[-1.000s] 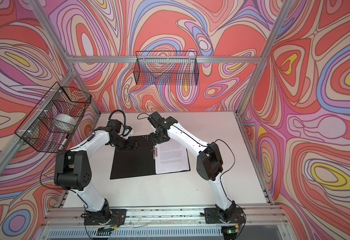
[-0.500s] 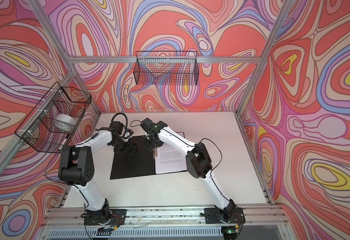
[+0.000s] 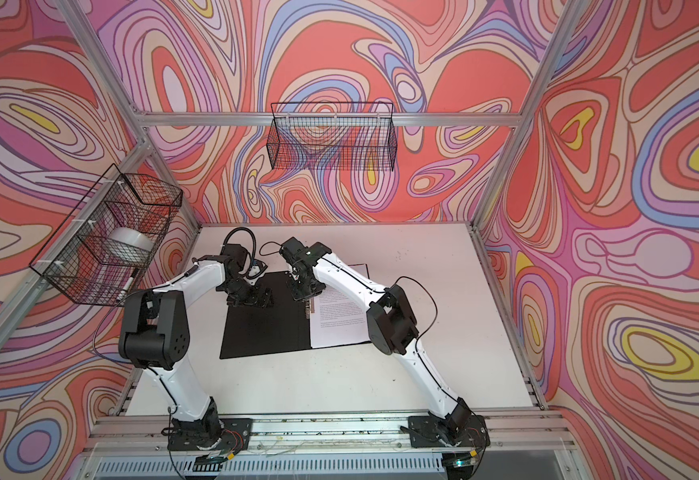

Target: Put the files into the folder

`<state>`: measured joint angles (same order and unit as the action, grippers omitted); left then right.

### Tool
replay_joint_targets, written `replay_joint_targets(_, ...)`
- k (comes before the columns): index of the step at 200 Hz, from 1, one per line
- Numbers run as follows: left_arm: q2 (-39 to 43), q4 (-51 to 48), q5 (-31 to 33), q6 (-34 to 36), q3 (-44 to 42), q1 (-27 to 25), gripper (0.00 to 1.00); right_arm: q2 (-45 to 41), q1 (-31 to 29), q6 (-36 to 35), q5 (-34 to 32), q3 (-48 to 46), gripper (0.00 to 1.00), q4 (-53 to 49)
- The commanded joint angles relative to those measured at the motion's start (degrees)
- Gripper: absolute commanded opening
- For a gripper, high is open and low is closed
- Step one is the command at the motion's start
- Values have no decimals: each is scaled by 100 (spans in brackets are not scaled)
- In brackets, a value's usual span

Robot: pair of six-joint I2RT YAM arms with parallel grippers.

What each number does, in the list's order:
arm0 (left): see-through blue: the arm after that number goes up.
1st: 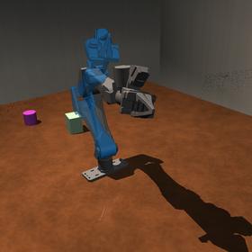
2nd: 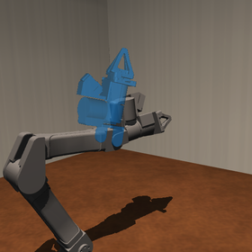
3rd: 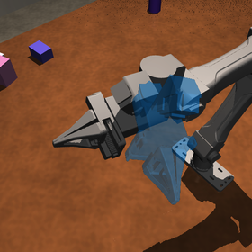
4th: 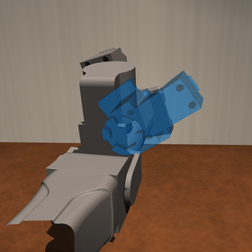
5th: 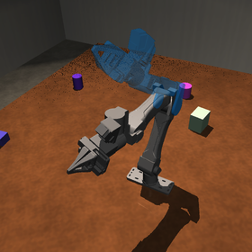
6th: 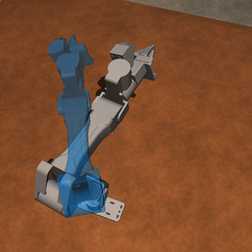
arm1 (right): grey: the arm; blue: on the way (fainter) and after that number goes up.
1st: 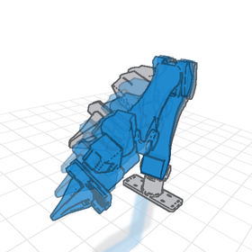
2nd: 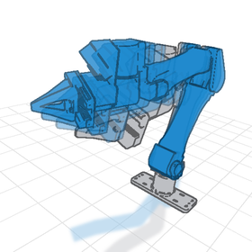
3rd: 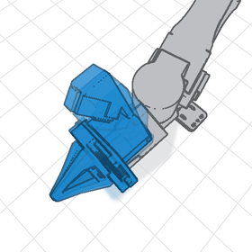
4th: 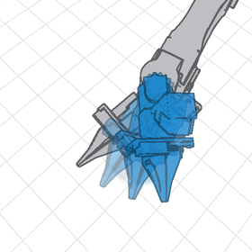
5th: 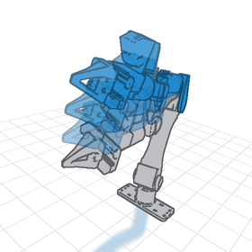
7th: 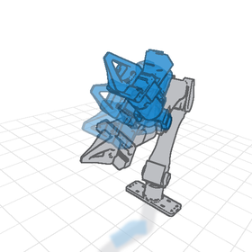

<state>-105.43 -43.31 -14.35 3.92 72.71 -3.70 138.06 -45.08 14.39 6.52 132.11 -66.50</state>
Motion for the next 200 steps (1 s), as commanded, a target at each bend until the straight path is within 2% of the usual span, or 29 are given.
replay_joint_targets(1,-105,-125,-20,113,-11,19,95,148,-18,-85,26,158,33,-147)
replay_joint_targets(104,-179,-142,-91,63,40,19,94,283,-18,-183,-182,280,21,-409)
replay_joint_targets(128,-180,-154,-101,69,59,19,93,343,-18,-215,-236,365,21,-510)
replay_joint_targets(156,-168,-160,-100,91,53,19,93,290,-18,-260,-178,416,27,-509)
replay_joint_targets(200,-145,-161,-51,69,68,19,93,124,-27,-265,129,488,29,-327)
